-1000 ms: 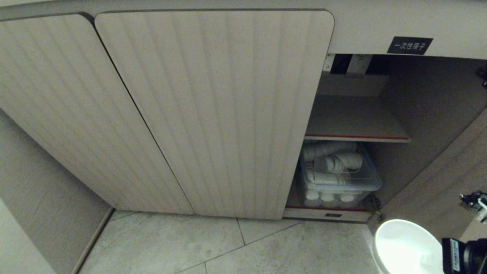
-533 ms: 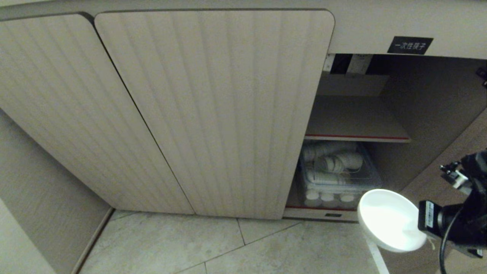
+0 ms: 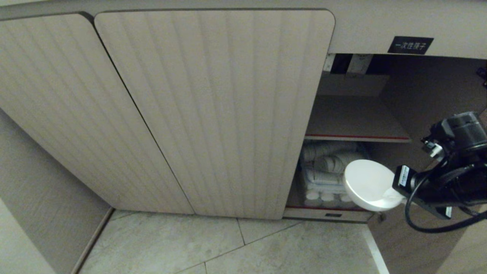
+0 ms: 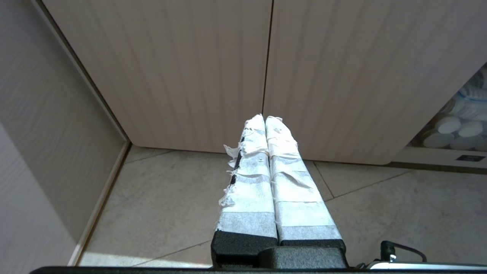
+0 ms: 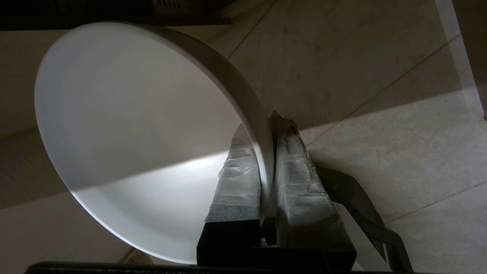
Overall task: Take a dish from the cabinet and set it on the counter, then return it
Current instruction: Put it back into the cabinet
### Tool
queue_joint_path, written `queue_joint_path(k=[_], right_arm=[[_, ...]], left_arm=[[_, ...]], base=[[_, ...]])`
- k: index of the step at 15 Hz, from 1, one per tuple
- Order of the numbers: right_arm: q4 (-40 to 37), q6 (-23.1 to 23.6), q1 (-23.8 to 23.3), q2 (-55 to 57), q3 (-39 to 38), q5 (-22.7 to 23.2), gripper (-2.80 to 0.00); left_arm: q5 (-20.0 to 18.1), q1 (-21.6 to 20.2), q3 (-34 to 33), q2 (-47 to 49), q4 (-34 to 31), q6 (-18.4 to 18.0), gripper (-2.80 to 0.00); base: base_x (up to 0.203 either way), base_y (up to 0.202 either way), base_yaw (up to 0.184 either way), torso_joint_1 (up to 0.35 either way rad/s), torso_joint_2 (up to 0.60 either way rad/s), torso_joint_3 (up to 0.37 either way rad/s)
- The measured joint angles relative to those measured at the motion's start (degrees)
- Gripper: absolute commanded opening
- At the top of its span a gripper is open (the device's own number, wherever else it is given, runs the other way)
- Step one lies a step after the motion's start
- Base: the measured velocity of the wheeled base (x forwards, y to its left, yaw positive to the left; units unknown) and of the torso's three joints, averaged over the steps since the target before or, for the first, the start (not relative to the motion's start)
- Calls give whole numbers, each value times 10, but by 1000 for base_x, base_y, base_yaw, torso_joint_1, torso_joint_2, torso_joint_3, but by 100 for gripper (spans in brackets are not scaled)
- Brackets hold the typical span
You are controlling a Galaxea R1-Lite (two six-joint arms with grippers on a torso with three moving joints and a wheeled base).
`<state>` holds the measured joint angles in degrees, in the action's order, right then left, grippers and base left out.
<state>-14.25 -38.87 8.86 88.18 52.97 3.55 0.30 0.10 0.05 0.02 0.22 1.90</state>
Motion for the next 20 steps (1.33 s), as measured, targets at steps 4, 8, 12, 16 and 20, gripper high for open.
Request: queue_joint_path(k=[4,8,12,16,20], right_arm=[[-50,-28,-2,30,64,-1,-280],[-99,-54,-6,52,133,-1,-280],[-106,-72,-16,71,176,-2,-280],[-107,-75,-43,84,204,-7,-280],[-112,-75,-66,99,230,-18,-280]], left_arm=[[0,0,0,0,0,0,-280],[-1,0,0,0,0,0,-280],[0,0,0,0,0,0,-280],[0,0,0,0,0,0,-280],[0,0,0,0,0,0,-280]], base=[[0,0,0,0,0,0],[0,0,0,0,0,0],[0,0,0,0,0,0],[0,0,0,0,0,0],[0,0,0,0,0,0]])
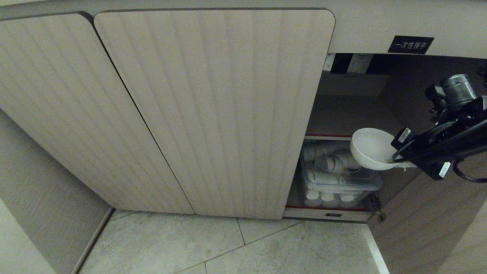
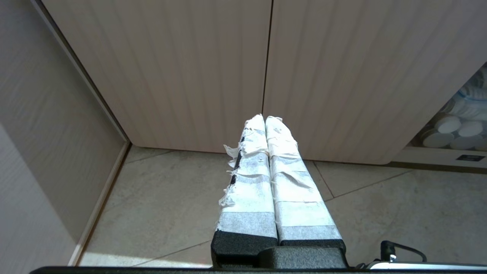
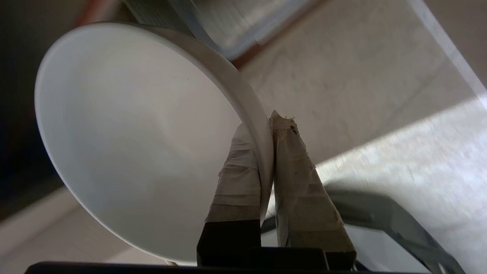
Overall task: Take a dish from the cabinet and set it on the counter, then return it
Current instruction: Put it back into the cabinet
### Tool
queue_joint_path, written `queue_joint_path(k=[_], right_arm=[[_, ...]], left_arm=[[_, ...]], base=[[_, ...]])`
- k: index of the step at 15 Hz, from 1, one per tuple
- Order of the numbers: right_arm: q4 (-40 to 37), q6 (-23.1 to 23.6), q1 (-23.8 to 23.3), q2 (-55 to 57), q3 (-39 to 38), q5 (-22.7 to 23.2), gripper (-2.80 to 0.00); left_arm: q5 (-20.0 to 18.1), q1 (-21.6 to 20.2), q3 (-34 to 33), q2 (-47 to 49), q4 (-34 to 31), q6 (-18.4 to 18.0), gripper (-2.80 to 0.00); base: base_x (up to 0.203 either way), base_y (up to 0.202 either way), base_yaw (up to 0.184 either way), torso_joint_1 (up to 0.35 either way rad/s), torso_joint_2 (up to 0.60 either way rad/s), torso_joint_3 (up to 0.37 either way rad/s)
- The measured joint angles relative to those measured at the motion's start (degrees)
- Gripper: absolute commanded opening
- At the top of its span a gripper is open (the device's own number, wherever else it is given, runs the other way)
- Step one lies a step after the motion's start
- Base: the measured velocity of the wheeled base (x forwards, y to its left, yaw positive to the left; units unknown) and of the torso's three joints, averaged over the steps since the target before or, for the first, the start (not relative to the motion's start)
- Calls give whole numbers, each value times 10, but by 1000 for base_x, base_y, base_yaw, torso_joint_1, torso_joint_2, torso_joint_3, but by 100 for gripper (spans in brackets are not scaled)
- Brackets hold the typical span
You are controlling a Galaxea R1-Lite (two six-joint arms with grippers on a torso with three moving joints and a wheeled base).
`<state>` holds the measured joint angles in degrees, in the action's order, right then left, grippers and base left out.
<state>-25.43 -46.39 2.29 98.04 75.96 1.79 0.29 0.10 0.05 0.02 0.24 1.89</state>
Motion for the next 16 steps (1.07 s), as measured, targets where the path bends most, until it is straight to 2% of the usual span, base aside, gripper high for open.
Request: queue_joint_path(k=[12,16], right_arm=[[-14,-10,-21,77,122,-14,-280],[-12,-14,-22,114,160,-35,-280]], left_arm=[[0,0,0,0,0,0,-280],[0,0,0,0,0,0,-280]], base=[[0,0,0,0,0,0],[0,0,0,0,0,0]])
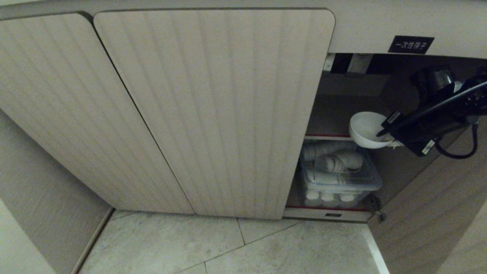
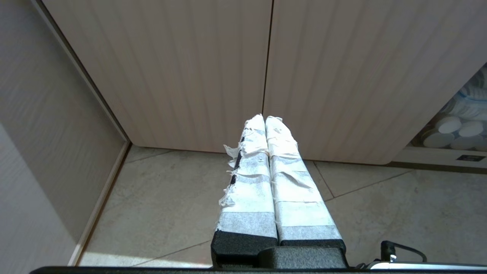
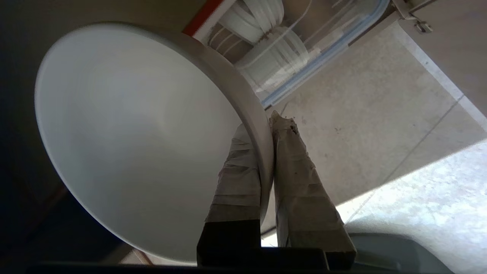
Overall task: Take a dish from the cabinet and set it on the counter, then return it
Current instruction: Put it back into the cabinet
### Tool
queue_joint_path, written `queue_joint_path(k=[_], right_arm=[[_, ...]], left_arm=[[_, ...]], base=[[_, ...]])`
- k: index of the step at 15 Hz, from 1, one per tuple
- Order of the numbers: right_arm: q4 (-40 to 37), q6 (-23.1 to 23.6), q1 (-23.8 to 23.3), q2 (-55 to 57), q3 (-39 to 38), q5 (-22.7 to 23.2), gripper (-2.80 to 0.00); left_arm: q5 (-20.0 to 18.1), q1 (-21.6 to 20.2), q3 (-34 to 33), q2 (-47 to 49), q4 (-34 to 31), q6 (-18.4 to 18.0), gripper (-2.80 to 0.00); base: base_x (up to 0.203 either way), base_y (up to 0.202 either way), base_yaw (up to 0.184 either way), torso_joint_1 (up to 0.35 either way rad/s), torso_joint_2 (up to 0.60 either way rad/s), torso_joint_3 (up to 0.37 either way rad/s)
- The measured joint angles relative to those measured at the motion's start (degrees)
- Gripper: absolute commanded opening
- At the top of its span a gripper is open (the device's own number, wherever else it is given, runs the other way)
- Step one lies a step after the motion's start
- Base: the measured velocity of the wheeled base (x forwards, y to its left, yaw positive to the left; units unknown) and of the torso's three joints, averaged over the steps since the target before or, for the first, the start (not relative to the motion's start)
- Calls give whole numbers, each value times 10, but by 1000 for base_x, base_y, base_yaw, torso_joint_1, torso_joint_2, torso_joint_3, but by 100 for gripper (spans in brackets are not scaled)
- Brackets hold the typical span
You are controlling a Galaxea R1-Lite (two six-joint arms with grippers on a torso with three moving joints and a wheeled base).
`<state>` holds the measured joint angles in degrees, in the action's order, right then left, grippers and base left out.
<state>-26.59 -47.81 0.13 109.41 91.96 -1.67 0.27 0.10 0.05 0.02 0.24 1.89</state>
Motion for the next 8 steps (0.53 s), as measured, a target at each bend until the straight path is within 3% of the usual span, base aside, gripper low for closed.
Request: queue_joint_path(k=[8], right_arm=[[35,-26,6,29,8,-25,-280]], left_arm=[[0,0,0,0,0,0,-280]], base=[[0,0,0,0,0,0]])
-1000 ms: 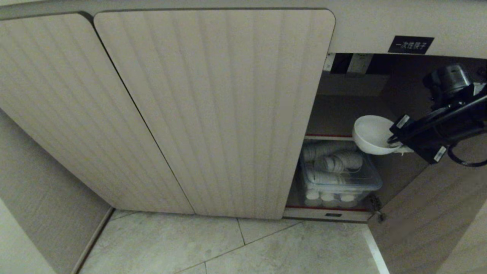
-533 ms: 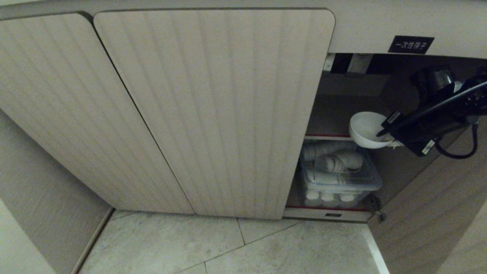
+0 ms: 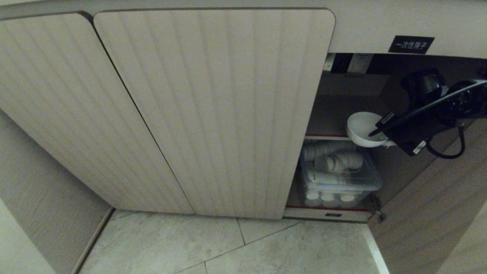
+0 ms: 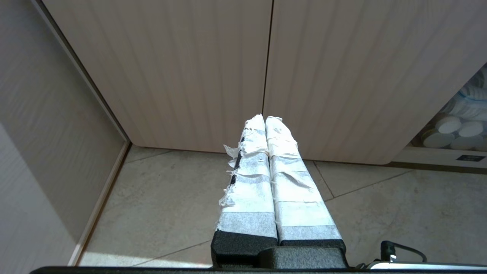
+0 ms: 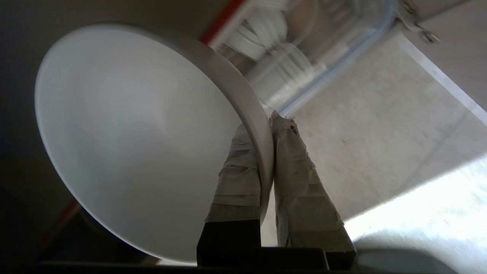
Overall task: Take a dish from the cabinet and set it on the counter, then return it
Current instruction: Put it back into the cabinet
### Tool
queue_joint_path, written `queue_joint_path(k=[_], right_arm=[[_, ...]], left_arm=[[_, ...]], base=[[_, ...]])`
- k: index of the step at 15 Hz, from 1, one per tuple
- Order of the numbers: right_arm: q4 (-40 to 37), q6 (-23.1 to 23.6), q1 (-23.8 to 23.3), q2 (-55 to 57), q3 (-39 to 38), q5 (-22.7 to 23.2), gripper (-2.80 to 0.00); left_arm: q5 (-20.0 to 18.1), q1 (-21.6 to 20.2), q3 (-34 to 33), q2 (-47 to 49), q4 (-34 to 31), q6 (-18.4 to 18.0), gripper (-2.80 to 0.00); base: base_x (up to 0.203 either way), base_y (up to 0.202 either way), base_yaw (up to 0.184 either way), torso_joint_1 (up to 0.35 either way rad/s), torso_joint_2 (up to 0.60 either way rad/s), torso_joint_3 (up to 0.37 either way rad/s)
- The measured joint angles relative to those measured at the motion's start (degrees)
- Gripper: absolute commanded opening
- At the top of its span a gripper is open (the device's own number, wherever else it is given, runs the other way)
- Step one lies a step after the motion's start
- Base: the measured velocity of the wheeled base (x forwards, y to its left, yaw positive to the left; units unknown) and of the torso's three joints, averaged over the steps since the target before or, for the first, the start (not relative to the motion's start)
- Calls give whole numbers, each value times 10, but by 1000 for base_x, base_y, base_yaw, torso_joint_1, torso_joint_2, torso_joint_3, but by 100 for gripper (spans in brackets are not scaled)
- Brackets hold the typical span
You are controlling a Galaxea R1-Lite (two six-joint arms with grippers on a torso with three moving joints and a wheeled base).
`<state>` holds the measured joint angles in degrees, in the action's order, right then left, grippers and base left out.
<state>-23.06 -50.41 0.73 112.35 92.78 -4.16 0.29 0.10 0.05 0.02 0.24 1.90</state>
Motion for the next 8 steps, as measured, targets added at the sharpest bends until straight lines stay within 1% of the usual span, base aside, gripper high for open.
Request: queue_joint_path(k=[2,5,8], right_arm=[[12,0,0,1,-2,0,-280],[23,-9,1,5,-2,-15,-280],[23,-30,3,11,0,-18,-280]], left_arm=[[0,0,0,0,0,0,-280],[0,0,0,0,0,0,-280],[0,0,0,0,0,0,-280]], base=[[0,0,0,0,0,0],[0,0,0,0,0,0],[0,0,0,0,0,0]])
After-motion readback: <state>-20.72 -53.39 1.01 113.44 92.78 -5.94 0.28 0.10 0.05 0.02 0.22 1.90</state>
